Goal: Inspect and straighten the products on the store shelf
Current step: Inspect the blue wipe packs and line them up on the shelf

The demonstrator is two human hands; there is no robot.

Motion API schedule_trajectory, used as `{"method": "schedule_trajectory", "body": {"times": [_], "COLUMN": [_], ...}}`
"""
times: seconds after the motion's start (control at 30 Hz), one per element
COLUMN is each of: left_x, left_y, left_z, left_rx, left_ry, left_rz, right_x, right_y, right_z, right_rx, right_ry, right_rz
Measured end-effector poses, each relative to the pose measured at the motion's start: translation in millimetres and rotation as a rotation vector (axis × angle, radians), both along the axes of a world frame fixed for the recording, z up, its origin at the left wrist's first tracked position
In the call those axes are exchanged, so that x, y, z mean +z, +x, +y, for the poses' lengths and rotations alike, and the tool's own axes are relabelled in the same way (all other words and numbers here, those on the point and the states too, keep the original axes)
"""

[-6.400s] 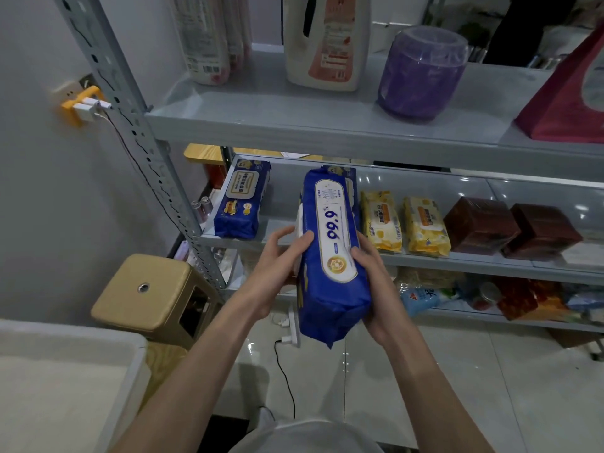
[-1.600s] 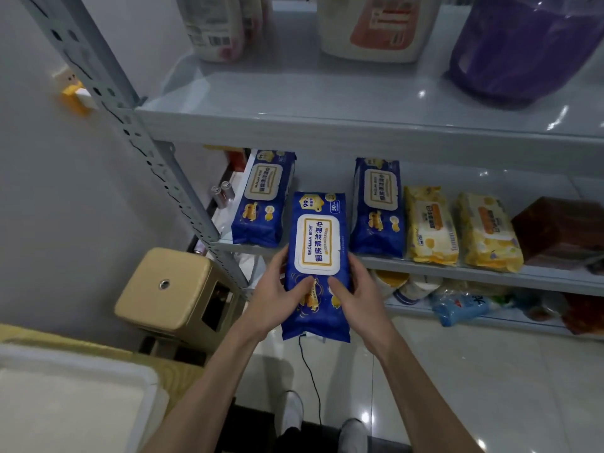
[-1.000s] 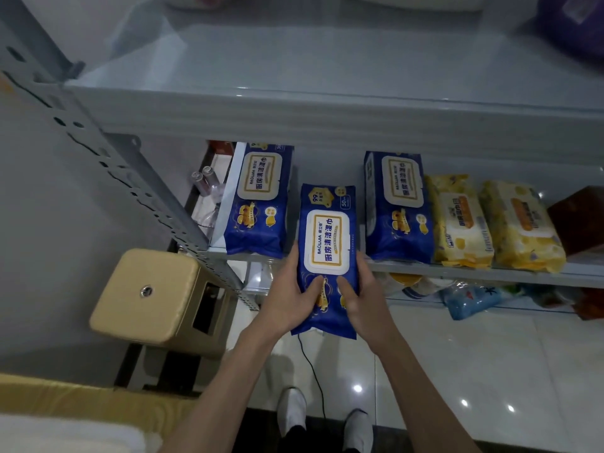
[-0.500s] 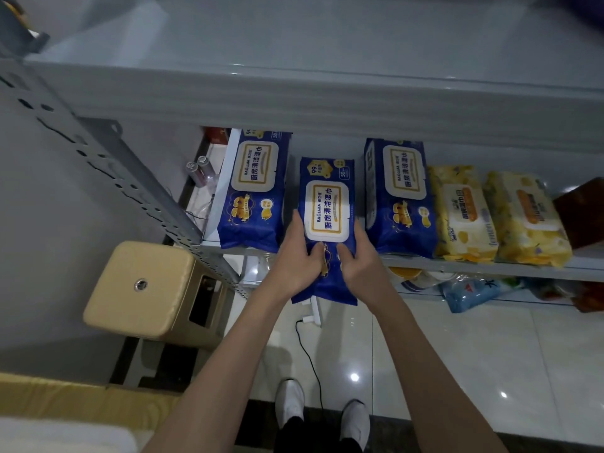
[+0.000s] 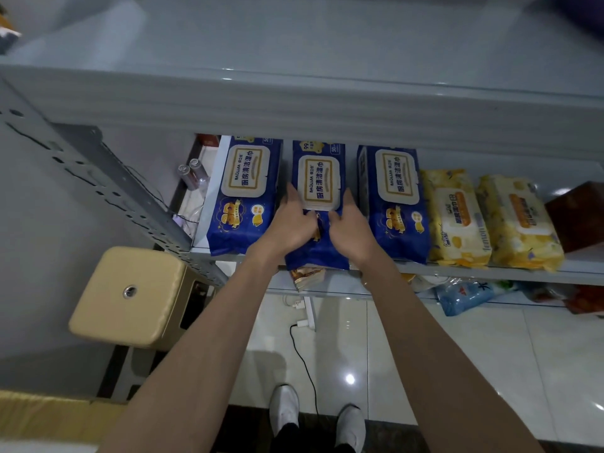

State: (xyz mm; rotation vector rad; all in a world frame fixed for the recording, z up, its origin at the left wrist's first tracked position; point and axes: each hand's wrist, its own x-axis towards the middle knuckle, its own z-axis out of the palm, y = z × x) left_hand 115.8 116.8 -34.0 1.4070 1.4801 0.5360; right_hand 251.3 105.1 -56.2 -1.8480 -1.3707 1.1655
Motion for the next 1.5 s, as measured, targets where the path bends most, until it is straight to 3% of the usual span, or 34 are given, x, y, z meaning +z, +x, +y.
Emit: {"method": "schedule_trajectory", "body": {"times": [1.1,1.5], "left_x": [4,31], "left_y": [3,-19], "left_z": [26,-27], "left_rx": [0.078,0.051], "left_ry": [-0.055,0.115], "left_rz": [-0.002,0.065], "right_x": [10,55], "right_y": [-7,0], "right_z": [20,-18], "right_rx": [-0.030,0.091], "right_ry": [-0.018,0.126], "right_rz": [0.048,-0.216]}}
